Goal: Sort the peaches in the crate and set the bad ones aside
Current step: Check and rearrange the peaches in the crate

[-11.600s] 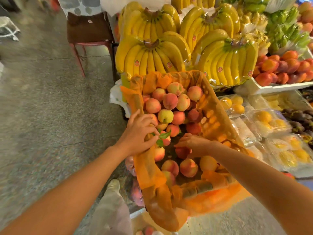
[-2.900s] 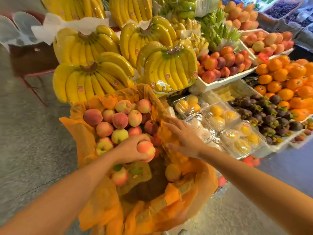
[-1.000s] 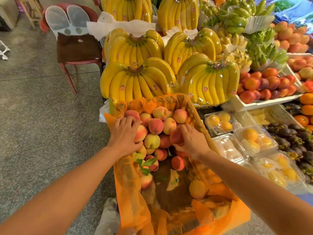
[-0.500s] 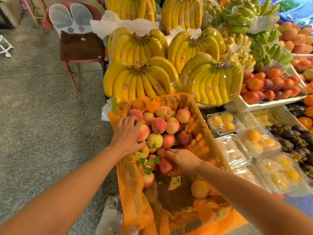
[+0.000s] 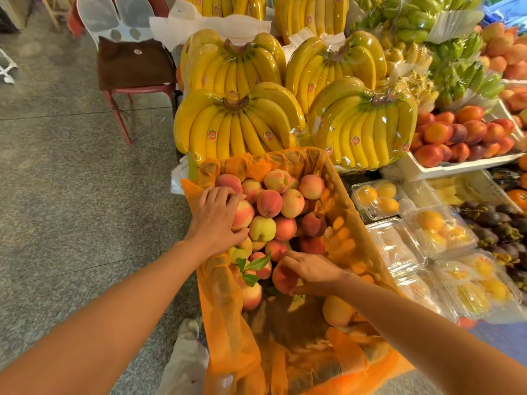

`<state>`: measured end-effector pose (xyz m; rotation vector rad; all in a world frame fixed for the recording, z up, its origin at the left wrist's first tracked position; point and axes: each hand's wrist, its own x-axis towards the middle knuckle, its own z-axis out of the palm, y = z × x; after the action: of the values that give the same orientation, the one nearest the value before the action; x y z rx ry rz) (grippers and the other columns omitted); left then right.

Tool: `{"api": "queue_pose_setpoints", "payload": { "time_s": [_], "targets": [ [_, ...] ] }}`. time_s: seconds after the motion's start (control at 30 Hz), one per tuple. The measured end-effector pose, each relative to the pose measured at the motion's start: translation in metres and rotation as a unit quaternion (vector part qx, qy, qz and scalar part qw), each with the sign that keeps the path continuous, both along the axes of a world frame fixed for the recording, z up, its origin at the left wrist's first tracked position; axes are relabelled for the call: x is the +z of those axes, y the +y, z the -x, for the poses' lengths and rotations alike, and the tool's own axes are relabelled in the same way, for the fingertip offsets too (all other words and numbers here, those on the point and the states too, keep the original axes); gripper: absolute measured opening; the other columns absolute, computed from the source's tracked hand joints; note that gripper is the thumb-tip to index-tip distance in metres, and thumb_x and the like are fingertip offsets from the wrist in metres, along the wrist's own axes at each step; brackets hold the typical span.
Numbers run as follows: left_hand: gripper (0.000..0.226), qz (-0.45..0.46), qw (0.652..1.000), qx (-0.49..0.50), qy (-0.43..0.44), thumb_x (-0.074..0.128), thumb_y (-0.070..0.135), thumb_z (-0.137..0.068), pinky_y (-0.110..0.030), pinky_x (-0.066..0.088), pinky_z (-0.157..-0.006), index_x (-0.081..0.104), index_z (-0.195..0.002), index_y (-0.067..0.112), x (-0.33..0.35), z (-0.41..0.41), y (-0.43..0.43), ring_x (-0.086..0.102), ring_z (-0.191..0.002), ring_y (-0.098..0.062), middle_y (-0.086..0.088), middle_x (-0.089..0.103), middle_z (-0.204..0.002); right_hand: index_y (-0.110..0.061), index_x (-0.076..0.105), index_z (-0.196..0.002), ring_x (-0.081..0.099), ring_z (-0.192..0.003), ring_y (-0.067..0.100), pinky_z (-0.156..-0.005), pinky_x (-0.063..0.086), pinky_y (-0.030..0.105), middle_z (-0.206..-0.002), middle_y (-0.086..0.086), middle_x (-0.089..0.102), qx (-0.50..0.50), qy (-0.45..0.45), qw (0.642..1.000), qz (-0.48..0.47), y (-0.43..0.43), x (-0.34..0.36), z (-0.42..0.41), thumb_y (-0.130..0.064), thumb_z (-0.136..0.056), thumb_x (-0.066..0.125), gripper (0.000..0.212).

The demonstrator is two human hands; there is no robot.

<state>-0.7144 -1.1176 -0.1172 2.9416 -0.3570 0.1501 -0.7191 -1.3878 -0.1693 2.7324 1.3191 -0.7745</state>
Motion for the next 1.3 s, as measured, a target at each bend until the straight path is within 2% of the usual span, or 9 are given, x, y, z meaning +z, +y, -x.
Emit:
{"api": "queue_pose_setpoints", "payload": {
  "time_s": [0.17, 0.33, 0.5, 0.67, 0.8, 0.9, 1.0, 1.1, 1.3],
  "targets": [
    [0.07, 0.002, 1.0, -0.003, -0.022, 0.047, 0.061, -0.068, -0.046, 0.031, -0.105, 0.051, -0.125, 0.02, 0.003, 0.0, -0.004, 0.047, -0.113, -0.028, -0.005, 0.051, -0.116, -0.013, 0.045, -0.123, 0.054, -0.097, 0.022, -0.076, 0.047, 0.034, -0.115, 0.004, 0.051, -0.017, 0.031, 0.999, 0.003, -0.014, 0.019, -0.004, -0.04, -0.077, 0.075, 0.06],
    [0.072, 0.008, 1.0, 0.008, -0.024, 0.049, 0.061, -0.067, -0.047, 0.026, -0.109, 0.051, -0.126, 0.02, 0.004, 0.006, -0.007, 0.043, -0.12, -0.029, -0.007, 0.05, -0.123, -0.013, 0.051, -0.133, 0.054, -0.116, 0.033, -0.088, 0.046, 0.037, -0.131, 0.013, 0.054, 0.015, 0.173, 0.952, 0.253, -0.027, 0.019, 0.005, -0.023, -0.082, 0.075, 0.058],
    [0.076, 0.015, 1.0, 0.014, -0.011, 0.043, 0.063, -0.068, -0.048, 0.018, -0.114, 0.048, -0.131, 0.021, 0.004, 0.012, -0.008, 0.036, -0.13, -0.03, -0.01, 0.045, -0.134, -0.016, 0.046, -0.136, 0.055, -0.115, 0.038, -0.09, 0.049, 0.043, -0.129, 0.014, 0.053, 0.102, 0.089, 0.919, 0.369, -0.033, 0.004, 0.026, -0.017, -0.085, 0.068, 0.056],
    [0.076, 0.027, 1.0, 0.016, -0.002, 0.051, 0.059, -0.07, -0.048, 0.015, -0.115, 0.045, -0.135, 0.02, 0.002, 0.016, -0.007, 0.033, -0.133, -0.03, -0.011, 0.042, -0.139, -0.014, 0.048, -0.129, 0.057, -0.108, 0.036, -0.08, 0.047, 0.039, -0.122, 0.014, 0.055, 0.084, 0.081, 0.944, 0.31, -0.036, 0.008, 0.026, -0.024, -0.076, 0.079, 0.063],
    [0.075, 0.03, 0.999, 0.013, -0.002, 0.058, 0.056, -0.073, -0.047, 0.013, -0.115, 0.043, -0.137, 0.02, 0.001, 0.016, -0.005, 0.032, -0.134, -0.03, -0.01, 0.041, -0.14, -0.02, 0.045, -0.129, 0.056, -0.107, 0.029, -0.078, 0.044, 0.033, -0.123, 0.007, 0.054, -0.01, 0.092, 0.984, 0.15, -0.027, 0.027, 0.006, -0.034, -0.076, 0.077, 0.063],
    [0.074, 0.031, 0.999, 0.014, 0.0, 0.058, 0.056, -0.073, -0.047, 0.014, -0.115, 0.044, -0.136, 0.019, 0.001, 0.016, -0.006, 0.033, -0.133, -0.03, -0.011, 0.041, -0.14, -0.026, 0.046, -0.125, 0.057, -0.105, 0.024, -0.082, 0.049, 0.035, -0.118, 0.002, 0.057, -0.093, 0.033, 0.995, 0.021, -0.017, 0.037, -0.008, -0.047, -0.075, 0.072, 0.06],
    [0.073, 0.027, 1.0, 0.015, 0.0, 0.064, 0.05, -0.075, -0.048, 0.018, -0.114, 0.043, -0.137, 0.018, 0.001, 0.016, -0.008, 0.034, -0.133, -0.031, -0.011, 0.041, -0.14, -0.026, 0.047, -0.125, 0.053, -0.106, 0.022, -0.084, 0.045, 0.035, -0.117, 0.0, 0.059, -0.116, -0.07, 0.99, -0.027, -0.008, 0.034, -0.016, -0.057, -0.07, 0.07, 0.067],
    [0.071, 0.026, 1.0, 0.017, 0.0, 0.065, 0.047, -0.076, -0.047, 0.018, -0.114, 0.043, -0.137, 0.018, 0.002, 0.016, -0.009, 0.034, -0.132, -0.031, -0.011, 0.042, -0.139, -0.017, 0.045, -0.128, 0.047, -0.107, 0.024, -0.086, 0.04, 0.033, -0.12, 0.004, 0.056, -0.108, -0.132, 0.985, -0.016, -0.002, 0.022, -0.02, -0.052, -0.077, 0.068, 0.067],
    [0.073, 0.024, 0.999, 0.025, -0.025, 0.068, 0.044, -0.071, -0.046, 0.024, -0.108, 0.045, -0.135, 0.017, -0.001, 0.016, -0.007, 0.039, -0.124, -0.031, -0.011, 0.047, -0.128, -0.01, 0.045, -0.137, 0.045, -0.12, 0.031, -0.1, 0.043, 0.037, -0.136, 0.014, 0.043, -0.121, -0.127, 0.982, -0.076, -0.008, 0.004, -0.011, -0.03, -0.075, 0.078, 0.073]
  ]
}}
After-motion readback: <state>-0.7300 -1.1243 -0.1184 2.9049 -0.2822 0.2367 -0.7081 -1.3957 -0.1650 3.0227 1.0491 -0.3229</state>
